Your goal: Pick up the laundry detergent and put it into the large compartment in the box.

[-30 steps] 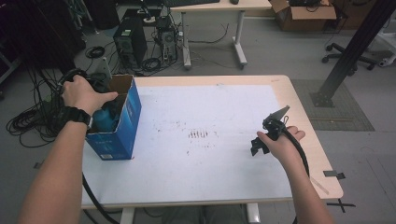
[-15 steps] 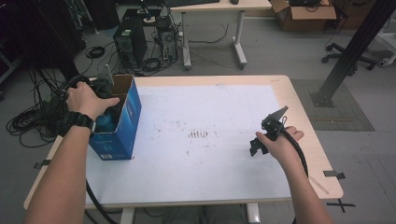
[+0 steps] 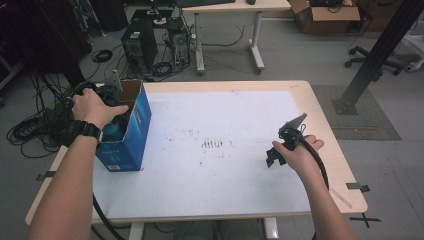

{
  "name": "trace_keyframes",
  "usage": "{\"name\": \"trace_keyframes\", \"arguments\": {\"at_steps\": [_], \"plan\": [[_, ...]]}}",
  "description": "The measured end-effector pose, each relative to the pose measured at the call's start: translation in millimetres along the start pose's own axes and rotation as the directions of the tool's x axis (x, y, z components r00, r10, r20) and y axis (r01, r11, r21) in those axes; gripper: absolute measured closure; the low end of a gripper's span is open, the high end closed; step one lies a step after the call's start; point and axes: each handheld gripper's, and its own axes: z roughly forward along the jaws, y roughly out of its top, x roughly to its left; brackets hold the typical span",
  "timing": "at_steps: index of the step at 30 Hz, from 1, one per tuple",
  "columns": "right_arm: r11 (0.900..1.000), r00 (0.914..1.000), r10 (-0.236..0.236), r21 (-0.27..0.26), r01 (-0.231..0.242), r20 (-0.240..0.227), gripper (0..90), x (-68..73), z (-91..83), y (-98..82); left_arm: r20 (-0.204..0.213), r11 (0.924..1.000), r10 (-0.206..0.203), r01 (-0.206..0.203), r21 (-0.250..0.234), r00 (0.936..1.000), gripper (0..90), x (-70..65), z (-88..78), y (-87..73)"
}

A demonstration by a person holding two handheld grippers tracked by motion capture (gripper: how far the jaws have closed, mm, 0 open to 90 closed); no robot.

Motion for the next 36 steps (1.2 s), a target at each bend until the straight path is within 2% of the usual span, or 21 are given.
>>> {"name": "trace_keyframes", "arguments": {"at_steps": [8, 17, 30, 36], "plan": [[1.0, 1.0, 0.0, -0.002, 0.0, -0.001, 3.9, -1.0, -1.1, -0.9, -0.004, 0.9999, -0.001, 0.001, -0.01, 1.0, 36.9, 0.5, -0.2, -1.1], [1.0, 1.0, 0.0, 0.0, 0.0, -0.004, 3.9, -2.3, -0.2, -2.8, 0.009, 0.9999, -0.001, 0.001, -0.011, 1.0, 32.4, -1.7, -3.9, -2.6], [1.0, 0.9999, -0.007, -0.01, 0.007, -0.008, 3.9, -0.4, -3.2, -5.2, 0.013, 0.9984, -0.002, 0.003, -0.056, 0.9999, 28.9, -2.8, -32.6, -9.3], [1.0, 0.9999, -0.011, -0.012, 0.011, -0.012, 3.9, 2.3, -6.0, -4.4, 0.014, 0.9972, 0.011, -0.01, -0.074, 0.9998, 26.9, -3.9, -53.0, -12.5]]}}
